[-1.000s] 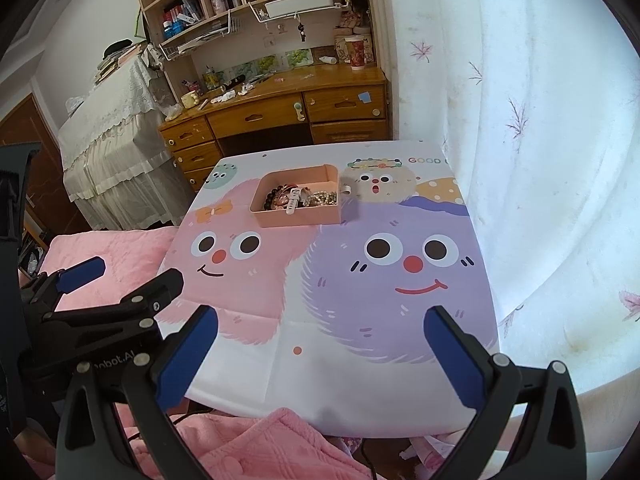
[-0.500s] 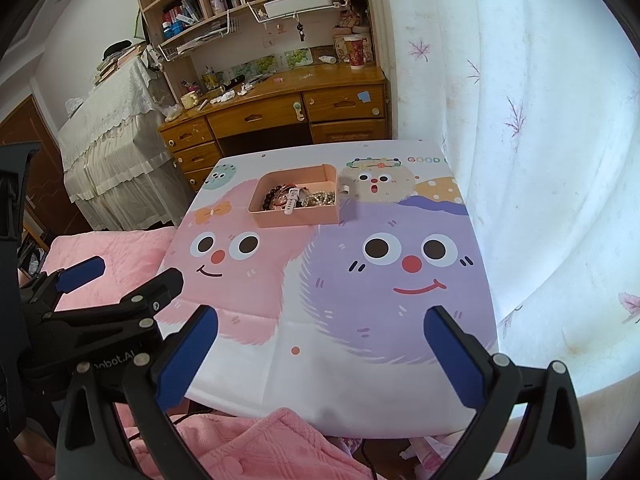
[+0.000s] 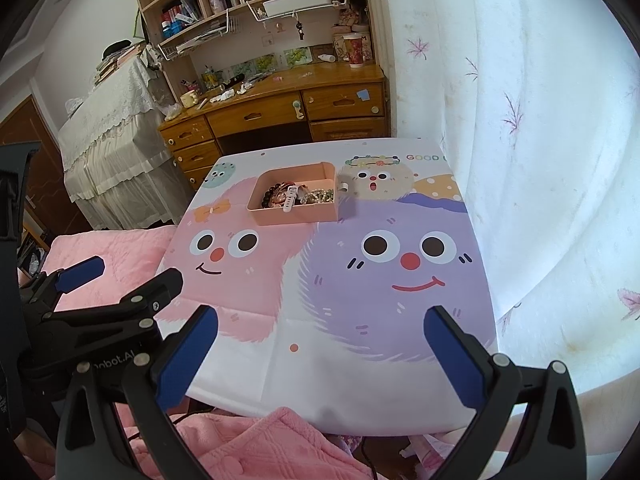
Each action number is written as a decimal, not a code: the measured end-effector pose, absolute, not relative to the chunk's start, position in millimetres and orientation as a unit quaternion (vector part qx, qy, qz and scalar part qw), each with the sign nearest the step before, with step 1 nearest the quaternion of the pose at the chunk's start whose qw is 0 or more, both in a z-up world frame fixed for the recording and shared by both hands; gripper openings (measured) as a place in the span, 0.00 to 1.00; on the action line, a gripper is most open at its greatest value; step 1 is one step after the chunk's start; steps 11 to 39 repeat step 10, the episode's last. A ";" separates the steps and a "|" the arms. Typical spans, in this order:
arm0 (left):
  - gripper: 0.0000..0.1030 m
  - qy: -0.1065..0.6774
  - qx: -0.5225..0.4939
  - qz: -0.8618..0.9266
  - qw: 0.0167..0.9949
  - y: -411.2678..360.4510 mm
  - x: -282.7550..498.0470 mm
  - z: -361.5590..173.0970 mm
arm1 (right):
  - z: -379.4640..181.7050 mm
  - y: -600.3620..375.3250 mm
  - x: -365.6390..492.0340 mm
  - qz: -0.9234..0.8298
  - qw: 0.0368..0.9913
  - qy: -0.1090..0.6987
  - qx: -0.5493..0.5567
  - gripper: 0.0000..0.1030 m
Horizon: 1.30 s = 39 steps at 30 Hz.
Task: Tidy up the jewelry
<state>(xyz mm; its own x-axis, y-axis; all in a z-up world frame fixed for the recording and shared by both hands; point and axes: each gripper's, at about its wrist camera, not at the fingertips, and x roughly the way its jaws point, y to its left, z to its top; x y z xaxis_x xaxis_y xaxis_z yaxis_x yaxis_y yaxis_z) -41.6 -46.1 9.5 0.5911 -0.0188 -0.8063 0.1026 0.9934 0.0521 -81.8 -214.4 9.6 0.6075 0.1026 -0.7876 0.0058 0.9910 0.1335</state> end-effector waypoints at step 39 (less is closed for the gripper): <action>0.99 0.450 0.048 -0.035 0.891 -46.2 -41.7 8.6 | 8.1 -216.7 -82.0 0.026 0.894 0.443 0.064 1.00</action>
